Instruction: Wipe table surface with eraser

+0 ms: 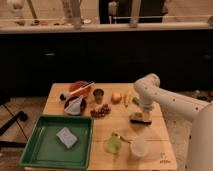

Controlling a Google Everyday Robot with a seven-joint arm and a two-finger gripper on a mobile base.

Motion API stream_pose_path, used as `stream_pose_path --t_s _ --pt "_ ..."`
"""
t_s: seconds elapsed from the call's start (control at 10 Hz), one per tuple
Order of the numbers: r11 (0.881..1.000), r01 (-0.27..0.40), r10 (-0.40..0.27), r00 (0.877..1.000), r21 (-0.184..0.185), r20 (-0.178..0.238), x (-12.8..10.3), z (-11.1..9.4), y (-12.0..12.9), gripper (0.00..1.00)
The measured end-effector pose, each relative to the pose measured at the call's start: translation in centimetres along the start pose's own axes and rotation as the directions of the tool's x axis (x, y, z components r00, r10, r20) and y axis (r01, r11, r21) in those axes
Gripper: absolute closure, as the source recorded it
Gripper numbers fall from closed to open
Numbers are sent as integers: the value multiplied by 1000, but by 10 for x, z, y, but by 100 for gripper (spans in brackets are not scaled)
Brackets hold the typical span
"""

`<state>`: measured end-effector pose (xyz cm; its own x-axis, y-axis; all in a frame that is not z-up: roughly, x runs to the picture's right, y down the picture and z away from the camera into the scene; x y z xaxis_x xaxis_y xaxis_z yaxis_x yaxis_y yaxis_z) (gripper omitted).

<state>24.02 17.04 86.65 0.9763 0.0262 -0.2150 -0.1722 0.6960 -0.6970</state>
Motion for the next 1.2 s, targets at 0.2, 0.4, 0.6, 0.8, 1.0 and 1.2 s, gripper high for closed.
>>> stream_pose_path --t_s 0.2,0.4,0.6,0.8,1.0,1.2 --pt "998 60 -60 998 -17 30 -20 0 7 98" --pt "994 102 -100 994 -36 47 -27 1 17 98" --pt "988 138 -136 990 -63 45 -27 2 41 98" --pt "986 143 -141 990 -84 27 -18 2 57 98" --pt "989 116 -117 993 -96 -4 0 0 64 98" --pt "994 77 -80 996 -80 -41 17 -5 60 98"
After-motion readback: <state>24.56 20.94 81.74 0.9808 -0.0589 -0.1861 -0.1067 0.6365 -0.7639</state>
